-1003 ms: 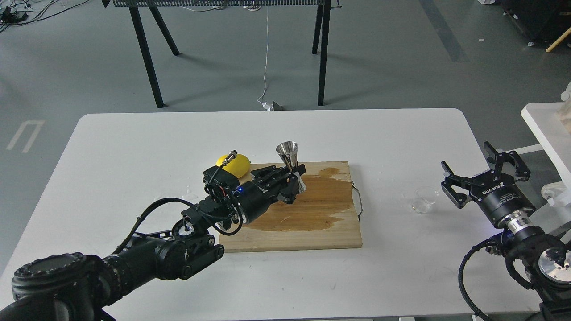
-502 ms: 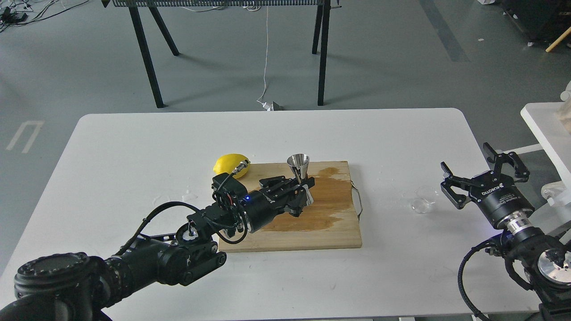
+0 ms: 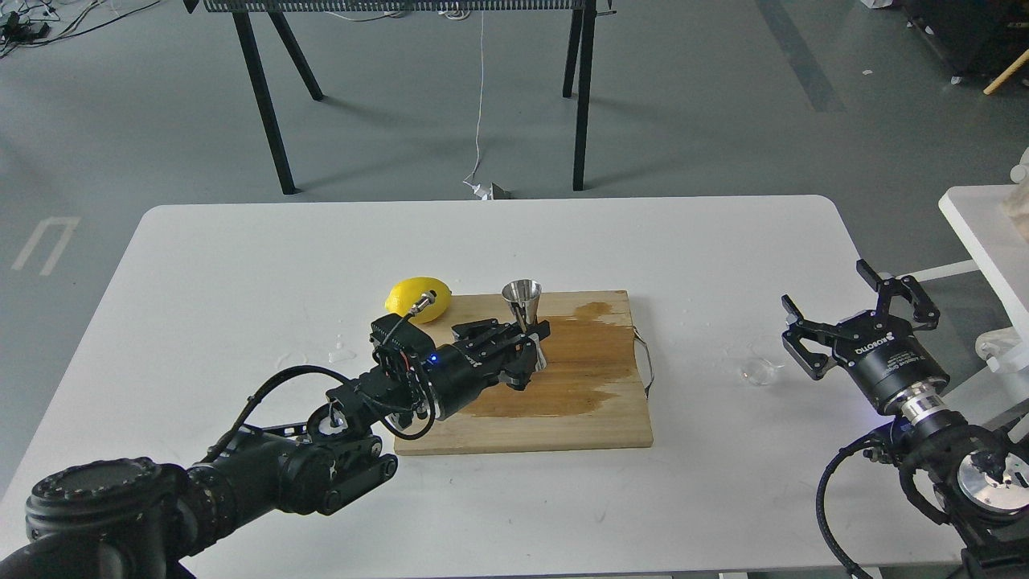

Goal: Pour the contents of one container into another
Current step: 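Lower the jigger onto the middle of the wooden board, then open the left gripper to release the upright jigger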

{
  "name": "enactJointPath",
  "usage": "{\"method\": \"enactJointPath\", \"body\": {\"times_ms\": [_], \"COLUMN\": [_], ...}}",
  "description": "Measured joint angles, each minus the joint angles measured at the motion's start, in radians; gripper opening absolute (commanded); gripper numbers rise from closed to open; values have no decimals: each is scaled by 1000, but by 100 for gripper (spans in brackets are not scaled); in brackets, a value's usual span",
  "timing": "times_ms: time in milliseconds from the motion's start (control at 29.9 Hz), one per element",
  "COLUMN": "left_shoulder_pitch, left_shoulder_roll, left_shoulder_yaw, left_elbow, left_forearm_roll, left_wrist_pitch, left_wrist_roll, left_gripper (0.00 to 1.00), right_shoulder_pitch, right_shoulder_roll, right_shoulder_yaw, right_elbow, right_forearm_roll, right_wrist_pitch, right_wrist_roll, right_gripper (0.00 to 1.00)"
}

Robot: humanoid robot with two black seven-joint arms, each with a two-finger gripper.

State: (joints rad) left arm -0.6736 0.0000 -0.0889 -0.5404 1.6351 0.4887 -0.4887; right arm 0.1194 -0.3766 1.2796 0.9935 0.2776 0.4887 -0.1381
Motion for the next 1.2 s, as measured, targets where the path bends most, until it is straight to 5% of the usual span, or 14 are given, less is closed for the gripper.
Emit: {"method": "enactJointPath", "body": {"times_ms": [635, 836, 970, 1204], "left_shoulder_pitch": [0, 0, 0, 2], "left_shoulder_roll": [0, 0, 0, 0], "left_shoulder_yaw": [-2, -2, -2, -2], "left_elbow": [0, 0, 0, -6], "left_forearm_roll": [-2, -2, -2, -2], "left_wrist_pitch": [0, 0, 0, 0], "left_wrist_roll": [0, 0, 0, 0], "left_gripper": [39, 53, 72, 86], "right_shoulder_pitch": [-3, -3, -3, -3], "right_shoulder_roll": [0, 1, 1, 1], "right_shoulder_yaw": [1, 1, 1, 1], "right_elbow": [-1, 2, 2, 2], "right_forearm_roll": [0, 0, 0, 0], "right_wrist_pitch": [0, 0, 0, 0], "right_wrist_roll": [0, 0, 0, 0], "right_gripper": [99, 99, 99, 99]}}
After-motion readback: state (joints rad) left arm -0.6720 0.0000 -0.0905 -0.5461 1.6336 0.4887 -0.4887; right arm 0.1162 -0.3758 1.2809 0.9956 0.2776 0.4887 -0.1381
